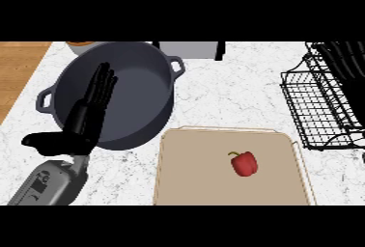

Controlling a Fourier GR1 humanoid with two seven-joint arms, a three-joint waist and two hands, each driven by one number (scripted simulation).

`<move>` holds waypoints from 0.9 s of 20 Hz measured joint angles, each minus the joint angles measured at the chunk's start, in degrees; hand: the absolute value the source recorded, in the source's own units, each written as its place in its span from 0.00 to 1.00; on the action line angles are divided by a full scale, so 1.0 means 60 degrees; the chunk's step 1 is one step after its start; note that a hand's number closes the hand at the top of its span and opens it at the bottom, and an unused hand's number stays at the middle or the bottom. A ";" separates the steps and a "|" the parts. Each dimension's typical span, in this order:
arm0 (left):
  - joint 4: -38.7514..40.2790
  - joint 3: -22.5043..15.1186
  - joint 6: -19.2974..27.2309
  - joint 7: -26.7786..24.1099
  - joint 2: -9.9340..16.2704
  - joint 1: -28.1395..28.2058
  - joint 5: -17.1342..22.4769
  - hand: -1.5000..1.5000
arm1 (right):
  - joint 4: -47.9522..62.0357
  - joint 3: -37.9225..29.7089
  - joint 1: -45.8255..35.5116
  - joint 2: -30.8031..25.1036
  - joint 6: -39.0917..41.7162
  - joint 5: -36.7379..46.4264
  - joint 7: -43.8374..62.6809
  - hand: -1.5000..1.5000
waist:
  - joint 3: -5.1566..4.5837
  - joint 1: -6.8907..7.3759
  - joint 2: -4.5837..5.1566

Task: Pick the bell pepper from the tray and place it in the tiered basket

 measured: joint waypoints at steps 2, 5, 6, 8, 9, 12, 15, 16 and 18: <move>0.0050 0.0114 0.0059 0.0056 0.0226 0.0145 -0.0229 0.50 | -0.0291 0.0081 0.0363 0.0182 -0.0271 0.0327 -0.0086 1.00 | -0.0028 0.0007 0.0138; 0.0453 0.0325 0.0354 0.0353 0.0921 0.0448 -0.0747 0.50 | -0.0778 0.0565 0.1033 0.0597 -0.1106 0.1198 0.0061 1.00 | -0.0054 -0.0002 0.0232; 0.0722 0.0433 0.0431 0.0420 0.1199 0.0564 -0.0921 0.50 | -0.0824 0.0726 0.1298 0.0753 -0.1380 0.1515 0.0012 1.00 | -0.0059 -0.0015 0.0267; 0.0870 0.0525 0.0539 0.0558 0.1393 0.0800 -0.0980 0.50 | -0.0773 0.0115 0.1484 0.0868 -0.2225 0.1823 -0.0143 0.00 | 0.0000 -0.0334 0.0204; 0.0818 0.0585 0.0608 0.0647 0.1538 0.0933 -0.1022 0.50 | -0.0561 -0.0081 0.1843 0.0750 -0.2692 0.2280 0.0012 0.00 | 0.0005 -0.0461 0.0218; 0.0716 0.0696 0.0727 0.0952 0.1889 0.1230 -0.1121 0.50 | -0.0522 -0.0251 0.2940 0.1036 -0.4194 0.3513 0.0090 0.00 | 0.0011 -0.0563 0.0202; 0.0641 0.0737 0.0796 0.1150 0.2071 0.1385 -0.1243 0.50 | -0.1297 0.0238 0.3906 0.1530 -0.5318 0.4724 -0.0042 0.00 | -0.0082 -0.0451 0.0166; 0.0614 0.0723 0.0815 0.1175 0.2101 0.1464 -0.1301 0.50 | -0.1658 0.0367 0.4257 0.1541 -0.5574 0.5134 0.0180 0.00 | -0.0078 -0.0431 0.0168; 0.0527 0.0701 0.0862 0.1278 0.2138 0.1555 -0.1391 0.50 | -0.2293 0.0748 0.4931 0.1450 -0.5843 0.6035 0.0654 0.00 | -0.0094 -0.0379 0.0179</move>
